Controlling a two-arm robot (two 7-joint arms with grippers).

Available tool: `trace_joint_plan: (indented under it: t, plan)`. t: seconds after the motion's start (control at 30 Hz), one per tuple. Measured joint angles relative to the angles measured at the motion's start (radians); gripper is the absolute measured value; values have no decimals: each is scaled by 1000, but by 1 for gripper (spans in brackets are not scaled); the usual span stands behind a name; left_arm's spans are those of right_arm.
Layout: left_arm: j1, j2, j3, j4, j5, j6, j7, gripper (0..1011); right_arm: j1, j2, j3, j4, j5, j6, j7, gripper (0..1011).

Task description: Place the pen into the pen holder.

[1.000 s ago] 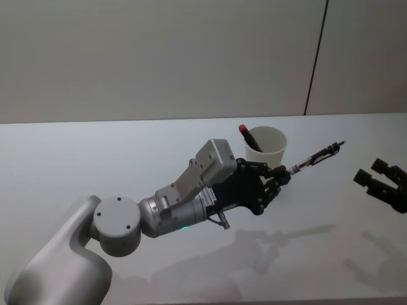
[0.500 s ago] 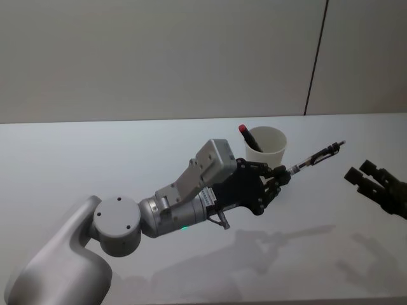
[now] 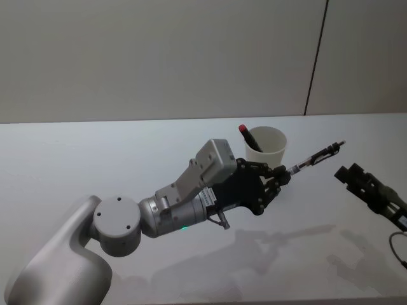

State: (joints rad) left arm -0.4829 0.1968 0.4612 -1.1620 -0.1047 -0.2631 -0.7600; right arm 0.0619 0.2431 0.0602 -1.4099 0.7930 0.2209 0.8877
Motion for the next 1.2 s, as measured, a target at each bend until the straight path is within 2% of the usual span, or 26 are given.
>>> trace_joint_plan:
  t: [0.4,1.2]
  plan:
    - [0,0,0,0,0,0,0,132,26,-32,-40,57,57,-37,-7,1002]
    - [0,0,0,0,0,0,0,132,70,-72,-93,121,114,-113,-63,1002]
